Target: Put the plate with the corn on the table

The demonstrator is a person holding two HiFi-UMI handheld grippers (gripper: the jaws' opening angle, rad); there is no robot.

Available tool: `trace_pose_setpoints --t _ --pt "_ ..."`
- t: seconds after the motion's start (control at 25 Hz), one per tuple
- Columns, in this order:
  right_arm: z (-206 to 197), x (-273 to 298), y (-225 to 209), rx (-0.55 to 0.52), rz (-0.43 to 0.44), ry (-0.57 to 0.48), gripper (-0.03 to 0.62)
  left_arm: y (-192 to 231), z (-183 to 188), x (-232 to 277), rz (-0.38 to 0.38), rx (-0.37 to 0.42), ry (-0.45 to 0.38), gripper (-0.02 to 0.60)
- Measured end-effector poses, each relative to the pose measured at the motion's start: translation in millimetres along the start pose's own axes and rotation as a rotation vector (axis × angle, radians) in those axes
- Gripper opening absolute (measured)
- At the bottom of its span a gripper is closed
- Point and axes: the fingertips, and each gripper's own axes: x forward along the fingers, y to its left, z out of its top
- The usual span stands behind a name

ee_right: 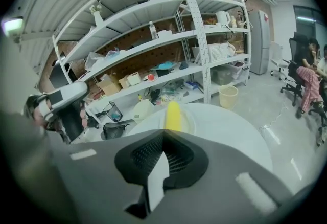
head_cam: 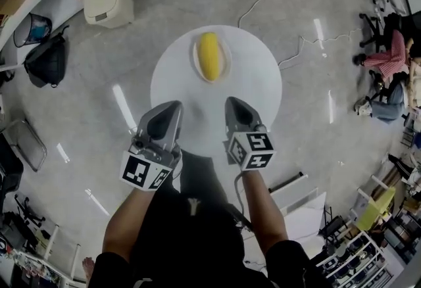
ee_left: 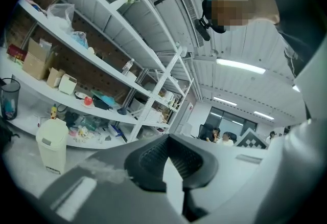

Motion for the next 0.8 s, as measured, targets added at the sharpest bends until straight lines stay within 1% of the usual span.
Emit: trace_pose_setpoints --t 0.36,0.56,0.8 --pt "33 -39 17 0.009 -0.005 -0.109 0.009 -21 29 -12 -0.026 0.026 -0.023 0.002" --pt "48 -63 29 0.012 -0.009 -0.160 0.009 -31 46 -26 -0.026 0.029 -0.038 0.002" --pt "69 -98 50 0.006 -0.014 -0.248 0.009 -44 67 -50 -0.034 0.036 -0.073 0.002"
